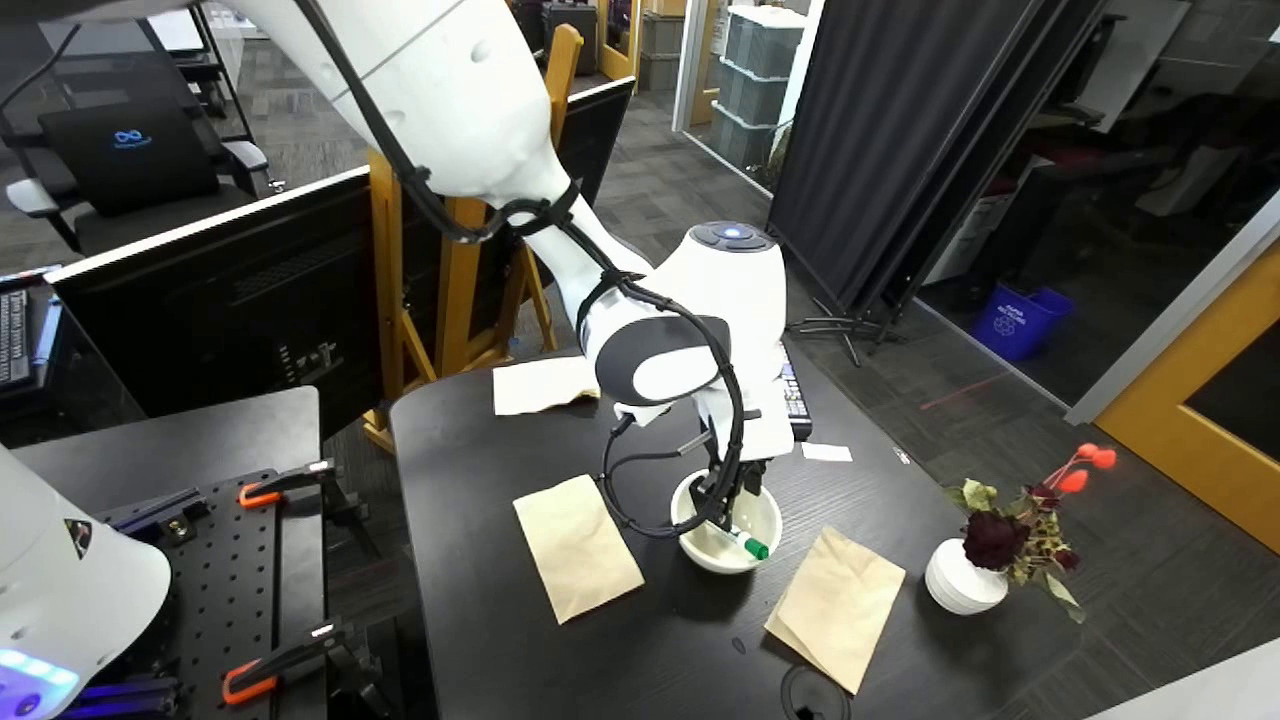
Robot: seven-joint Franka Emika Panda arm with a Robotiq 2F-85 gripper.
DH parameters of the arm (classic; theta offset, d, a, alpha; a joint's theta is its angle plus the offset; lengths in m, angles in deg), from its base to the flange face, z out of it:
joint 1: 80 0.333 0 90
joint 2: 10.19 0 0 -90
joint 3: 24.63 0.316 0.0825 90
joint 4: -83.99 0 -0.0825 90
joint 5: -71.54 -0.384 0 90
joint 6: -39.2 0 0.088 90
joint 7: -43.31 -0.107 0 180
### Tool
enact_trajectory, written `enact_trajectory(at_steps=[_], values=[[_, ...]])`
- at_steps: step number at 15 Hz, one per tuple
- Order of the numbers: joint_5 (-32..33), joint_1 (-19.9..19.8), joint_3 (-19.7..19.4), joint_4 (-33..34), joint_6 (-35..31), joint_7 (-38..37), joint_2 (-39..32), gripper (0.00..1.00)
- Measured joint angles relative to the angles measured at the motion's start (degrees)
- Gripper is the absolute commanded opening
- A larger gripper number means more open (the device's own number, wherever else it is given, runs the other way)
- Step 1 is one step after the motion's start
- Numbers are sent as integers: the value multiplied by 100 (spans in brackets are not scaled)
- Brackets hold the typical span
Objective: Pick up the marker from the bowl and put it on the table
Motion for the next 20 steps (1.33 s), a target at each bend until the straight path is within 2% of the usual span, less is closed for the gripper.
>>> enact_trajectory(at_steps=[3, 5, 7, 9, 12, 13, 14, 20], values=[[-11, 24, -2, 126, 0, 0, -136, 65], [-27, 24, -7, 169, 0, 0, -185, 59], [-41, 24, -14, 206, 1, 0, -233, 39], [-46, 25, -15, 238, 2, 0, -288, 26], [-46, 35, -15, 299, 4, 0, -384, 1], [-46, 37, -15, 318, 4, 0, -410, 1], [-46, 39, -17, 334, 4, 0, -423, 5], [-46, 138, -168, 342, 1, 0, -248, 5]])
